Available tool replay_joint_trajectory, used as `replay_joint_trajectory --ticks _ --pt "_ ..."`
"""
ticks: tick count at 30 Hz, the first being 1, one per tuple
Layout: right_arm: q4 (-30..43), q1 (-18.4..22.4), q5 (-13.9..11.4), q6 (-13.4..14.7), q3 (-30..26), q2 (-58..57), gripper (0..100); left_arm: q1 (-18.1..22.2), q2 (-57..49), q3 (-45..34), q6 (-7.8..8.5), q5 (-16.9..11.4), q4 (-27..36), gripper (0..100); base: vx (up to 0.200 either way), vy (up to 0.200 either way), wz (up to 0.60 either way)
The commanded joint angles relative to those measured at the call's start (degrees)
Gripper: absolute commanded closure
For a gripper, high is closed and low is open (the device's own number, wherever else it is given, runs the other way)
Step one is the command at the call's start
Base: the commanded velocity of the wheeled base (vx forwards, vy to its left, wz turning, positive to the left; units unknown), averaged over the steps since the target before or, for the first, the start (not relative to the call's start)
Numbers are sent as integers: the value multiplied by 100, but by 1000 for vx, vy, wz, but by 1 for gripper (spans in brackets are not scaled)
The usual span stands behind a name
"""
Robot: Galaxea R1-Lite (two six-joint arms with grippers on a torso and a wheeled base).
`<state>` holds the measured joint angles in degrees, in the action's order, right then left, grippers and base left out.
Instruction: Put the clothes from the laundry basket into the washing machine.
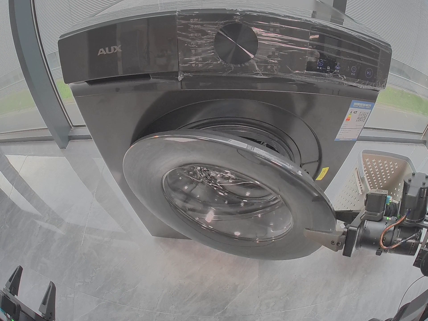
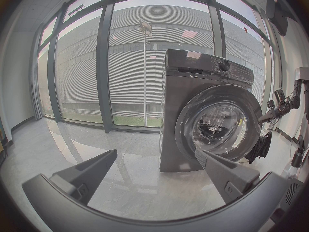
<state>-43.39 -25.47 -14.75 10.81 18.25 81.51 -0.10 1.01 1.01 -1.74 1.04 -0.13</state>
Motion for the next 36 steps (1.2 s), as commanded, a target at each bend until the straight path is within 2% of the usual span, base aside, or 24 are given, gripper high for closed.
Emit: replay_joint_trajectory --ticks 1,7,11,15,17,21,26,29,32,36 --pt "41 -196 7 0 -225 -618 0 1 -75 -84 -10 2 -4 0 0 0 0" --pt "23 -116 -2 35 -58 -1023 0 1 -75 -84 -1 -7 5 0 0 0 0" --pt "225 -90 -2 158 425 -1471 0 1 -75 -84 -1 2 -4 0 0 0 0" --pt "1113 138 16 510 1093 -1761 0 1 -75 -84 -1 2 -4 0 0 0 0" --pt "1403 358 7 597 1199 -1699 0 1 -75 -84 -1 2 5 0 0 0 0" --pt "1473 754 -19 562 1040 -1260 0 1 -75 -84 -1 2 -4 0 0 0 0" --pt "1333 815 16 299 768 -390 0 1 -75 -84 -1 -7 5 0 0 0 0" --pt "1087 833 16 246 645 -73 0 1 -75 -84 -1 -7 -4 0 0 0 0" --pt "401 762 34 211 293 313 0 1 -75 -84 -10 -7 5 0 0 0 0" --pt "50 692 209 105 117 515 0 1 -75 -84 -1 -7 5 0 0 0 0"
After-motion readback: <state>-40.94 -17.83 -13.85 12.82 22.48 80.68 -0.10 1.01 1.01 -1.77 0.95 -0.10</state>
